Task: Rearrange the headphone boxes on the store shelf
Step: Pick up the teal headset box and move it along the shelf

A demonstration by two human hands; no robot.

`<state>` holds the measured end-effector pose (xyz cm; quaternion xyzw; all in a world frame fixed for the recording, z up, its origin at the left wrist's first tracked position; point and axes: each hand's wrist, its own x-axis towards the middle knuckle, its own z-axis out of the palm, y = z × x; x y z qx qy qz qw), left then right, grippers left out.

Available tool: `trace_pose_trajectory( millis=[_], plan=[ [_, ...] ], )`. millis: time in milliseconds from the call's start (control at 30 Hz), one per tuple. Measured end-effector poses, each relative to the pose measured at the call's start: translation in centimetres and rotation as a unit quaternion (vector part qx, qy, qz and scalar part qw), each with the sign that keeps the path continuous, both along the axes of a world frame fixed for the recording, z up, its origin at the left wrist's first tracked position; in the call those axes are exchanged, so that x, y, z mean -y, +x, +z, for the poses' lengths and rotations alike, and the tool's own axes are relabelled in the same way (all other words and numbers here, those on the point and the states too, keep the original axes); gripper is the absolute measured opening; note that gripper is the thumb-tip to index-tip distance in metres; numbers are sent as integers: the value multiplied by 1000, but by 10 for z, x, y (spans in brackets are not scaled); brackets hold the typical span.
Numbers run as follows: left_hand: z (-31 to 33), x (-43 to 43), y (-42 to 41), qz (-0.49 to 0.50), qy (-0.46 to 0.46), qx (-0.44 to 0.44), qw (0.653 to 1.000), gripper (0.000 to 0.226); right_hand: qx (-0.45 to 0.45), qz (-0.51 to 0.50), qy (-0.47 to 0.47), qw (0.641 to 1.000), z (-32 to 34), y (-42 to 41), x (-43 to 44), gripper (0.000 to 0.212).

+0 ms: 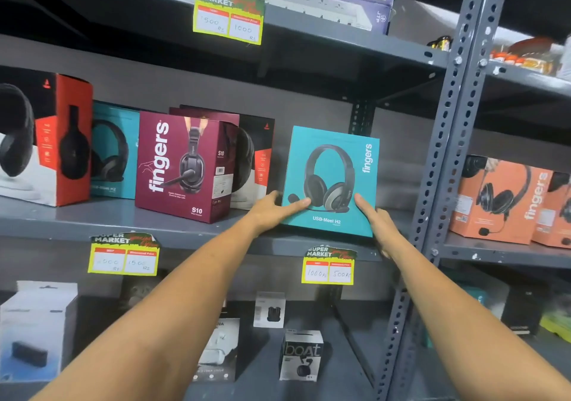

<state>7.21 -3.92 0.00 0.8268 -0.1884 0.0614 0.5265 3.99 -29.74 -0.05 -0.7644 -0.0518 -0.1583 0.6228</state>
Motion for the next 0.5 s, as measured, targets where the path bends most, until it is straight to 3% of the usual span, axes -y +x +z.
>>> trace_pose_trajectory(
  millis=[100,200,300,500],
  plan=[
    [2,-12,-5,-42,-22,-10,999,112,17,27,-65,997,0,-9,-2,84],
    [3,-33,-12,-60,-15,-20,998,103,11,45,-119,992,4,-19,-15,86],
    [4,-54,-28,-56,3,-4,998,94,43,21,-146,988,7,-31,-33,74],
    [4,-141,-84,43,-9,57,997,103,131,9,-168,977,7,-49,-126,53]
  ],
)
